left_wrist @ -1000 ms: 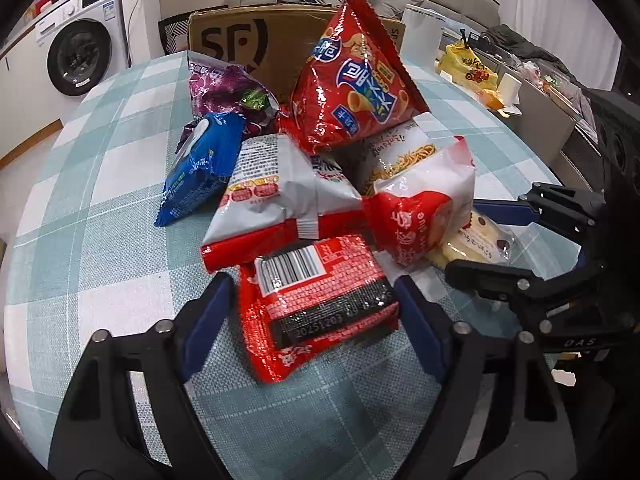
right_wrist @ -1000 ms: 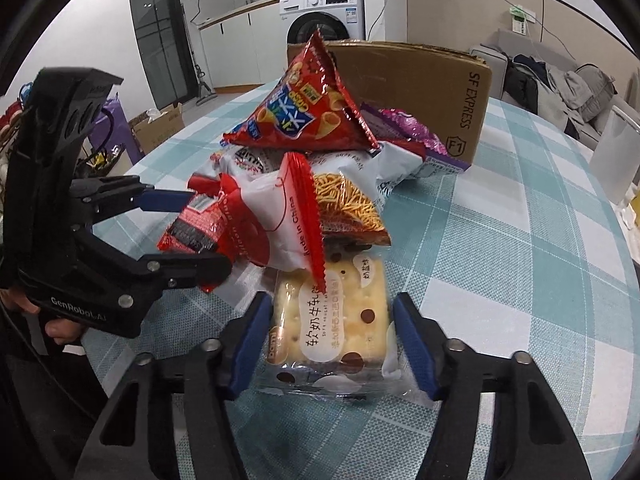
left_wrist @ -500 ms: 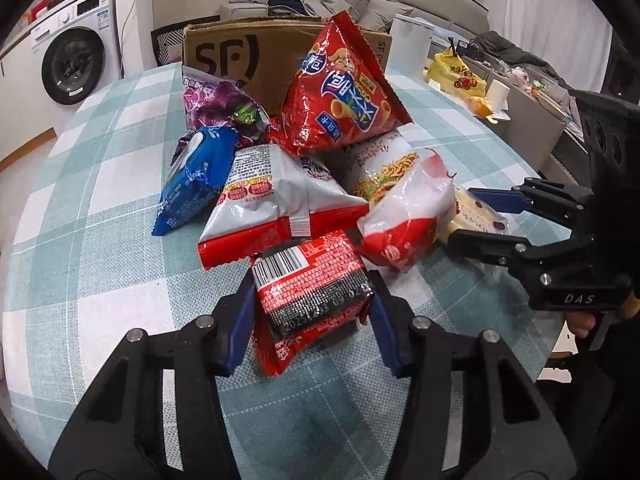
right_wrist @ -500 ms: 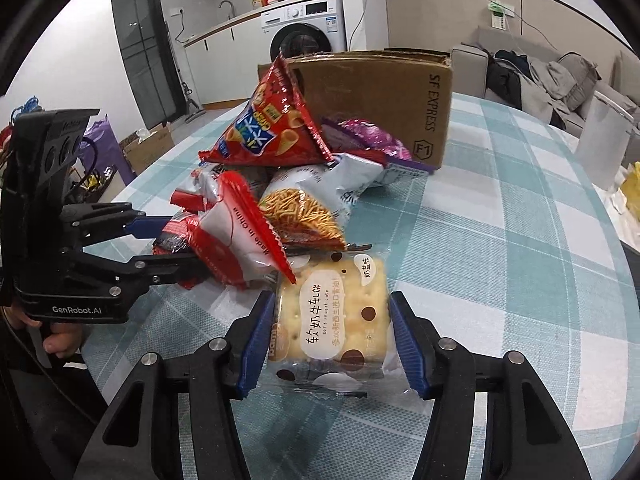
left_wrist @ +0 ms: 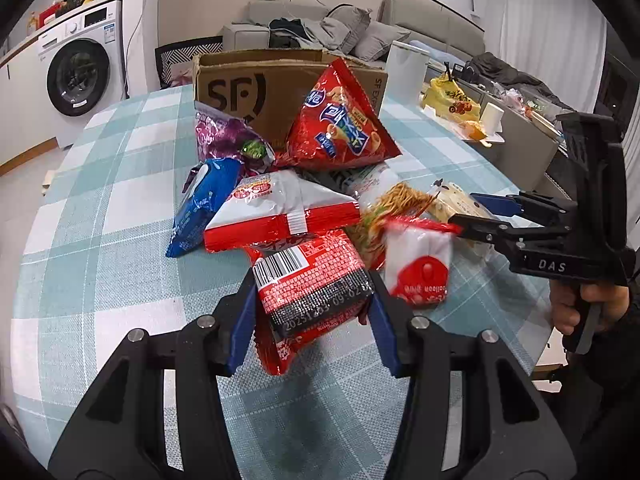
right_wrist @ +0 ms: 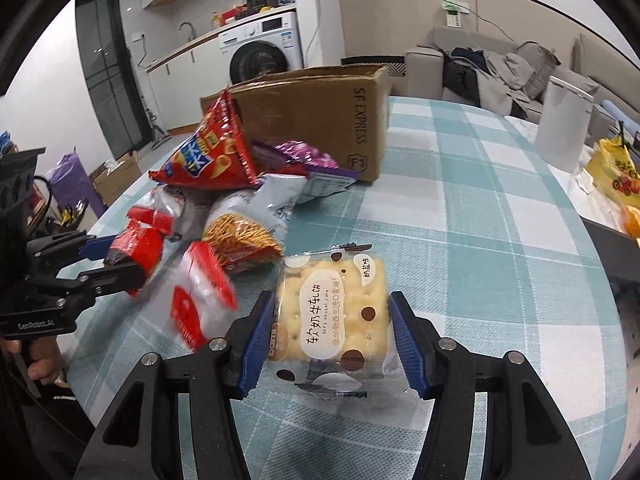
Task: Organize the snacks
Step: 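Lift both held packets and carry them over the open cardboard box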
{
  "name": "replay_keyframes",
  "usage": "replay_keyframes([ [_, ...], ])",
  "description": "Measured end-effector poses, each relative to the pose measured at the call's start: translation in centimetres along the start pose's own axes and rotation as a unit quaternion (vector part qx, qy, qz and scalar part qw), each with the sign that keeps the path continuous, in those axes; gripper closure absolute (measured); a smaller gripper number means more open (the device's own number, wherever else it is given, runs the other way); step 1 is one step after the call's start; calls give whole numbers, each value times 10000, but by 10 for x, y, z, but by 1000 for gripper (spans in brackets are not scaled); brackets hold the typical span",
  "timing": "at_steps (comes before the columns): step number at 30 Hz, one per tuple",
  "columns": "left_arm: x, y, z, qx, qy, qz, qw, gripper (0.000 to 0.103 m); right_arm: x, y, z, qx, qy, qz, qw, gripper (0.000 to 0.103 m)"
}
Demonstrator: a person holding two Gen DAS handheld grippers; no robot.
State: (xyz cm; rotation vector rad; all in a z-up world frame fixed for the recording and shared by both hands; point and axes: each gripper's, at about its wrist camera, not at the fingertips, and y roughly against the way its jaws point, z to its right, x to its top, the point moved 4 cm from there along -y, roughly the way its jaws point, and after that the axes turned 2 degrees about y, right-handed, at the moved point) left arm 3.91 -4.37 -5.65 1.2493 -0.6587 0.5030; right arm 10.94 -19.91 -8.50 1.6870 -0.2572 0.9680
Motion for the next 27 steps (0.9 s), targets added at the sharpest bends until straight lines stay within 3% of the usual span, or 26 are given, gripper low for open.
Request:
replay_keyframes([
  [16, 21, 37, 3, 149, -15, 594, 9981, 55, 20, 33, -3, 147, -161, 751, 9969, 45],
  [27, 58, 48, -4, 319, 69, 1054, 9939, 55, 45, 44, -12, 303, -78, 1013, 9944, 45],
])
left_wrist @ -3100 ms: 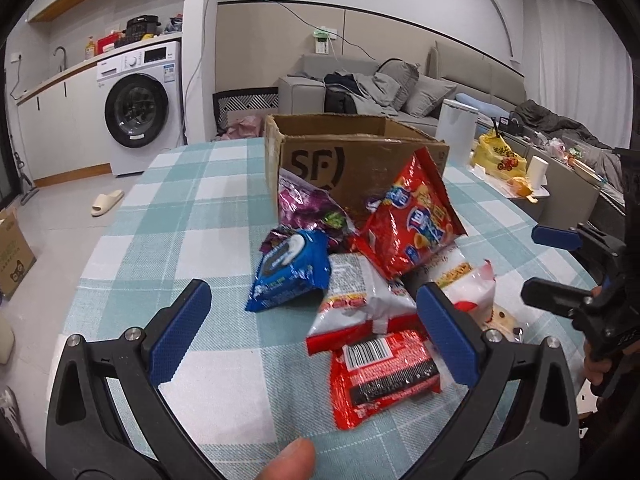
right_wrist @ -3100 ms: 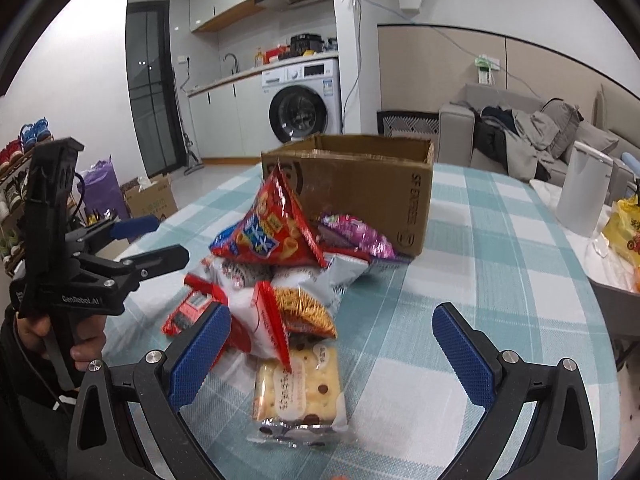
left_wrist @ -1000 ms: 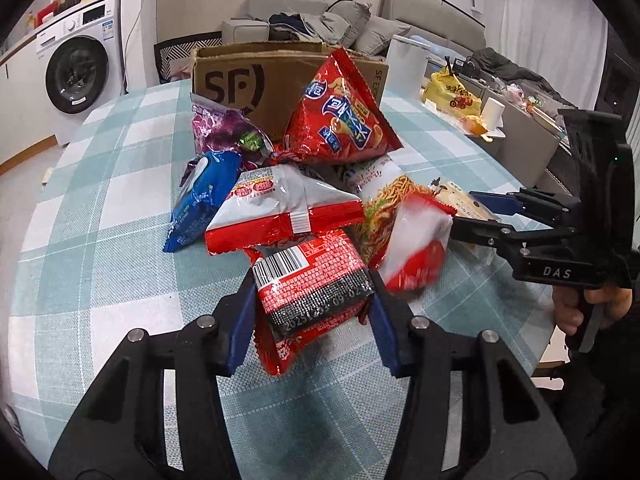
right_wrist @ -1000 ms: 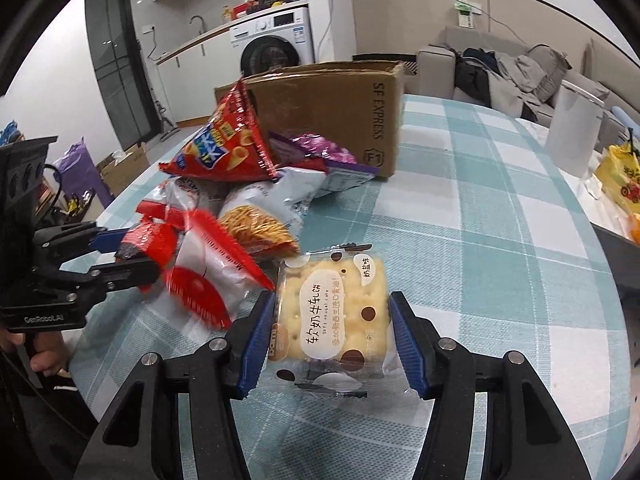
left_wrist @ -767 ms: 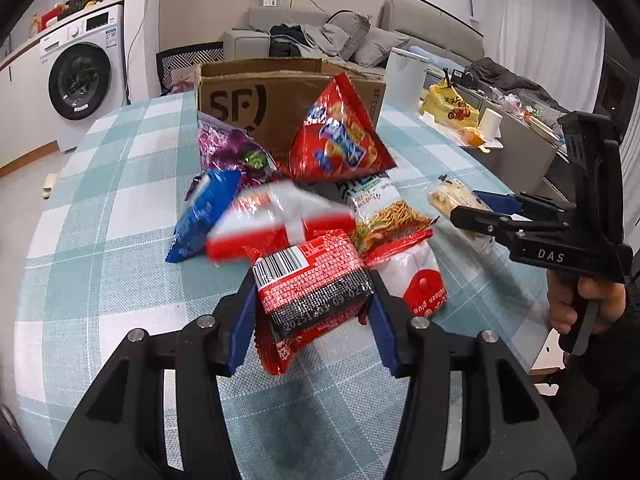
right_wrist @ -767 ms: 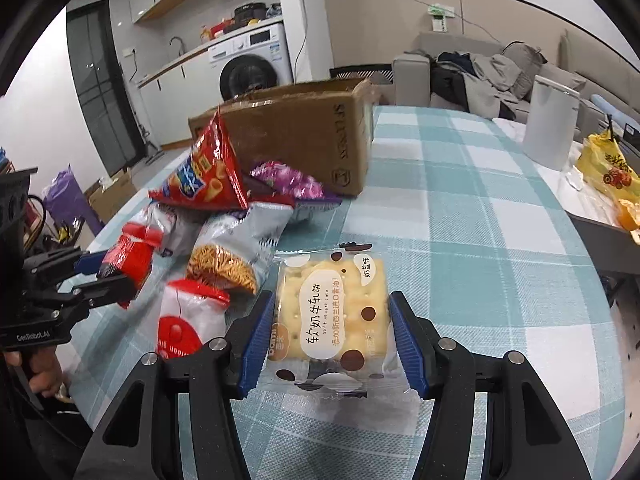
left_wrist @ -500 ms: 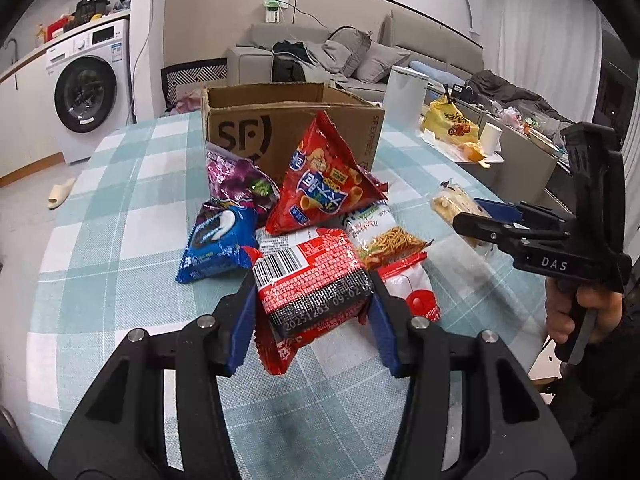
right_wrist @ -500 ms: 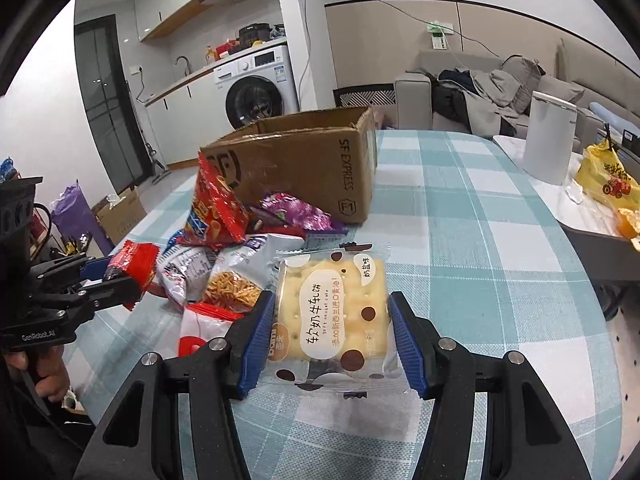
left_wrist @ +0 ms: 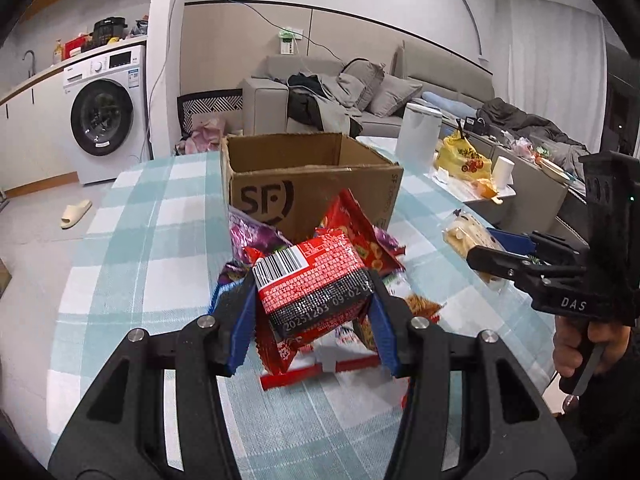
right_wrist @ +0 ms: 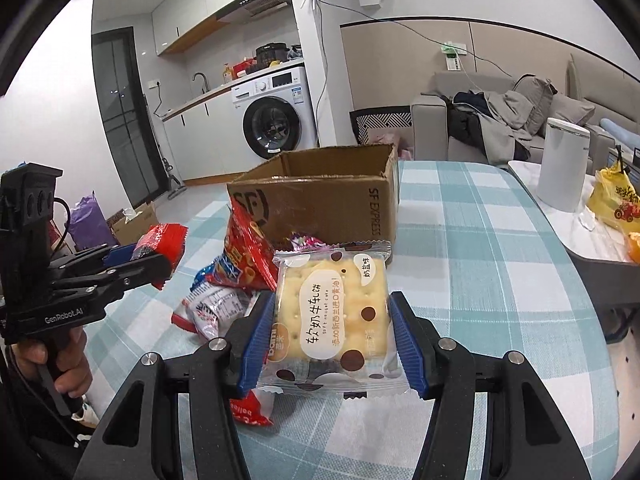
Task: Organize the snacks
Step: 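Lift both held packets and carry them over the open cardboard box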
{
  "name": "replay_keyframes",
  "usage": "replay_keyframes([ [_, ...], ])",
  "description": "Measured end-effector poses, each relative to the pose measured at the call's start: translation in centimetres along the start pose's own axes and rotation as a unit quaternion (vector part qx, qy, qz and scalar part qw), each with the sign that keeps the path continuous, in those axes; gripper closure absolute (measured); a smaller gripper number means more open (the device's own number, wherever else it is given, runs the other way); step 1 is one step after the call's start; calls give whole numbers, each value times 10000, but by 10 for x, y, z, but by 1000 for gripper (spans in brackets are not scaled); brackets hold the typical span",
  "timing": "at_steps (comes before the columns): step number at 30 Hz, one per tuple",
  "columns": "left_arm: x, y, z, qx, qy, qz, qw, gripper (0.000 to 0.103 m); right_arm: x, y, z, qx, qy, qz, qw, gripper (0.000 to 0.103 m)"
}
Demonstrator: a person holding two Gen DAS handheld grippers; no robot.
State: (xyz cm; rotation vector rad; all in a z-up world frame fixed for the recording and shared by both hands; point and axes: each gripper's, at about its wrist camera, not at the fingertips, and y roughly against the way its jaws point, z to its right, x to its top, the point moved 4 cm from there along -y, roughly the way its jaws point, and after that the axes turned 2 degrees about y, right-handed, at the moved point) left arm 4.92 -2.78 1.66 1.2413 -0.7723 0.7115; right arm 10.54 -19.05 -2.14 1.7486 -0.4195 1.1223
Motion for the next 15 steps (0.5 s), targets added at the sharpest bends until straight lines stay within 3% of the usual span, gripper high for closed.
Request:
replay_keyframes([
  [15, 46, -16, -11, 213, 74, 290, 9993, 55, 47, 0, -3, 72, 89, 310, 9995, 45],
])
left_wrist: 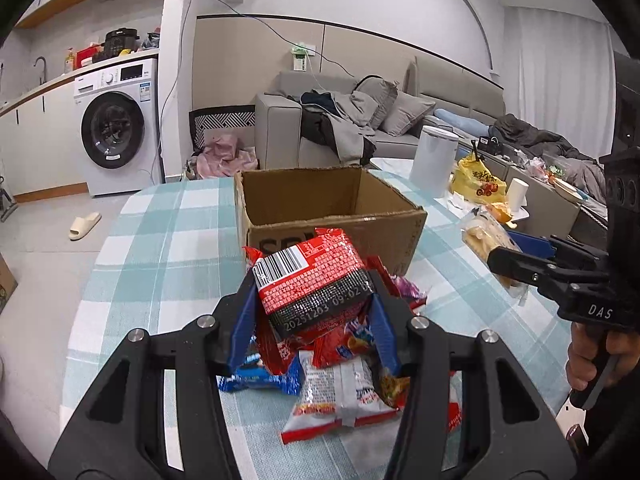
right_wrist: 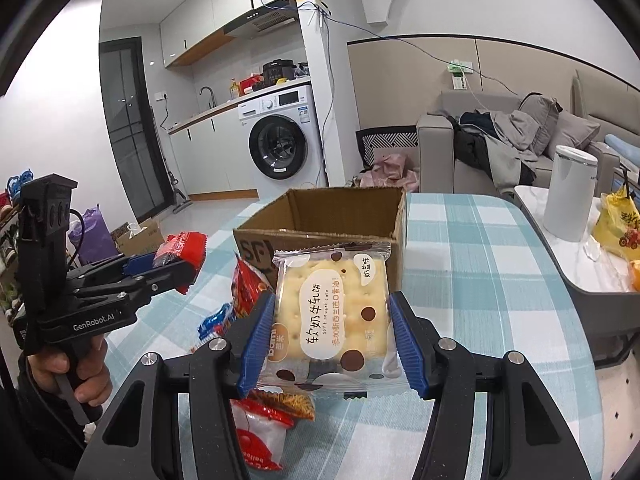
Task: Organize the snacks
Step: 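Lift both held packets and carry them over the open cardboard box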
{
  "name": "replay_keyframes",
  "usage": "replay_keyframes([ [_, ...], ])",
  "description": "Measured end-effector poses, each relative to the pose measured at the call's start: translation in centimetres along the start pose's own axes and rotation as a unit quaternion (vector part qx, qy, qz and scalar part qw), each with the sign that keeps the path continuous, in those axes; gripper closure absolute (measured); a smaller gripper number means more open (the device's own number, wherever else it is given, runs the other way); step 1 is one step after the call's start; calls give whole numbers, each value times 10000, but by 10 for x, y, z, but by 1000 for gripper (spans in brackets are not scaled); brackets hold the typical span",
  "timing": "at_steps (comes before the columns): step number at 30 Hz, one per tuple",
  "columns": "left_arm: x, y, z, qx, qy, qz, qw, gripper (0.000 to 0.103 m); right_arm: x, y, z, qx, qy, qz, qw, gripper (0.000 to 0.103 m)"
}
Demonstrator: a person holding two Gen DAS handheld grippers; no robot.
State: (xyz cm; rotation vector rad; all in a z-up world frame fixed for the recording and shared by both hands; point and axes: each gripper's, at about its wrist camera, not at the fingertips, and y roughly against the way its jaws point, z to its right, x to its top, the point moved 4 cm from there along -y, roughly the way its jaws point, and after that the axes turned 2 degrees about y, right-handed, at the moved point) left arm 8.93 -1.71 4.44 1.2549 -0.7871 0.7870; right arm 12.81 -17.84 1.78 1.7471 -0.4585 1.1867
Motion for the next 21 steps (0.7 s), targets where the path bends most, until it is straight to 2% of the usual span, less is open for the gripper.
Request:
replay_keyframes([
  [7, 21, -11, -3, 36, -5, 119, 9999, 55, 21, -5, -4, 19, 86, 103, 9999, 45],
  [21, 47, -42, 1, 77, -77, 107, 9999, 55, 53, -21, -3, -4, 30, 215, 9998, 45],
])
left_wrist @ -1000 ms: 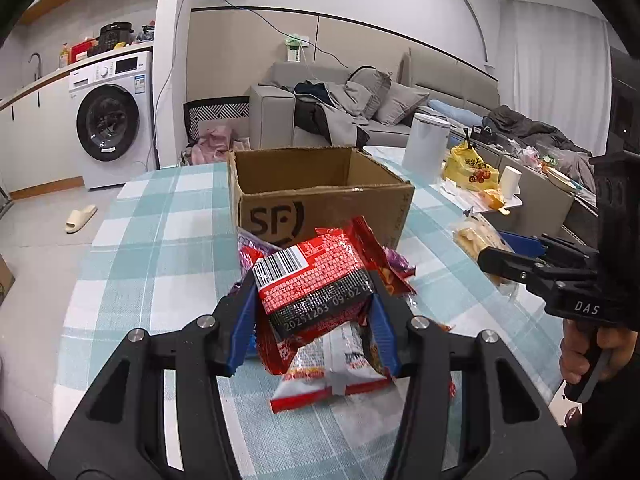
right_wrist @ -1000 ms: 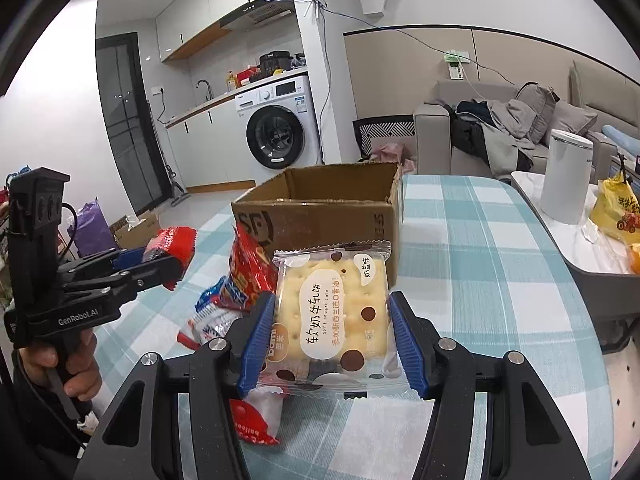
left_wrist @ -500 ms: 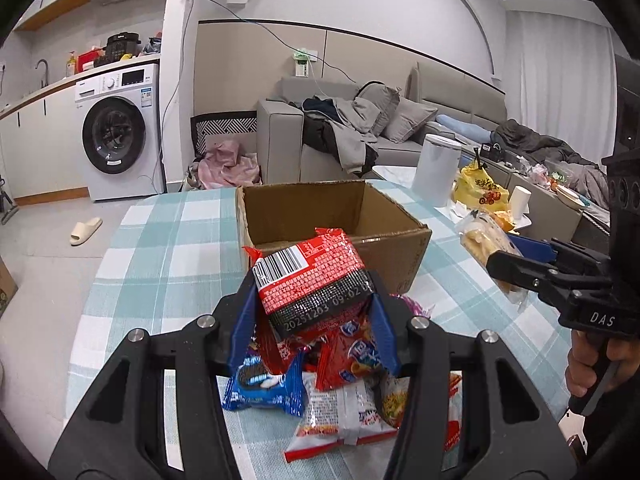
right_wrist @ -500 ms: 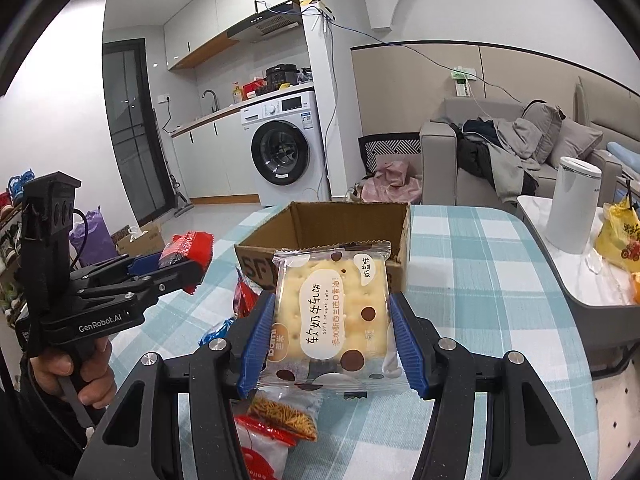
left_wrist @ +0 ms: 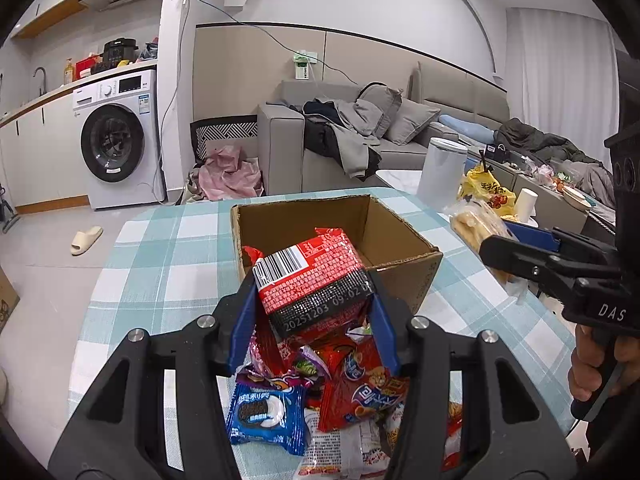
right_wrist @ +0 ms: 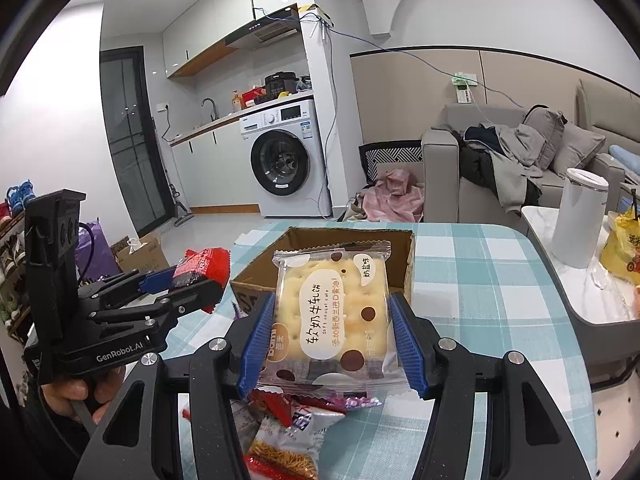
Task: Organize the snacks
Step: 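Lift both held packets and carry them over the open cardboard box, then open both tools to drop the packets into the box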
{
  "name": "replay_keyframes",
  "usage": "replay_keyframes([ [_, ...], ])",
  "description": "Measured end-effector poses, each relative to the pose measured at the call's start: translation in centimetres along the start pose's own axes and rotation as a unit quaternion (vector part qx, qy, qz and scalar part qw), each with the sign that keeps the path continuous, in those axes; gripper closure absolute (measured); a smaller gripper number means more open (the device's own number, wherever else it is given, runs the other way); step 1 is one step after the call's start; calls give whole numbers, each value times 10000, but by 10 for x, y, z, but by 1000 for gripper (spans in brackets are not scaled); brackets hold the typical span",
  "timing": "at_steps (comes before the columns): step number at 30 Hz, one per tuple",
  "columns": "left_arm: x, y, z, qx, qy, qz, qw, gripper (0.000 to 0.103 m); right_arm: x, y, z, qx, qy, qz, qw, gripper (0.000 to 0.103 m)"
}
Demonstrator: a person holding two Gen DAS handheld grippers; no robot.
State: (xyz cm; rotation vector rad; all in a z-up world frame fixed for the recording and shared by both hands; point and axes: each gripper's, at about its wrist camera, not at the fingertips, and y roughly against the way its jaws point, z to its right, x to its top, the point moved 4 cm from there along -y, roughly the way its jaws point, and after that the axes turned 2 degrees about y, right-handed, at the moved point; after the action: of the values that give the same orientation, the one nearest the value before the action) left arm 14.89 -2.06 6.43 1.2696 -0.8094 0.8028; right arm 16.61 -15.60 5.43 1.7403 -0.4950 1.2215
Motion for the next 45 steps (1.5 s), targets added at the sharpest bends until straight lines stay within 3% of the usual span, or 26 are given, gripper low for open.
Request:
replay_keyframes([
  [30, 24, -109, -21, 145, 75, -320, 9994, 55, 22, -81, 20, -23, -433, -351, 9984, 45],
  [45, 24, -137, -25, 180, -10, -404, 9990, 55, 21, -112, 42, -78, -764, -519, 9957, 45],
])
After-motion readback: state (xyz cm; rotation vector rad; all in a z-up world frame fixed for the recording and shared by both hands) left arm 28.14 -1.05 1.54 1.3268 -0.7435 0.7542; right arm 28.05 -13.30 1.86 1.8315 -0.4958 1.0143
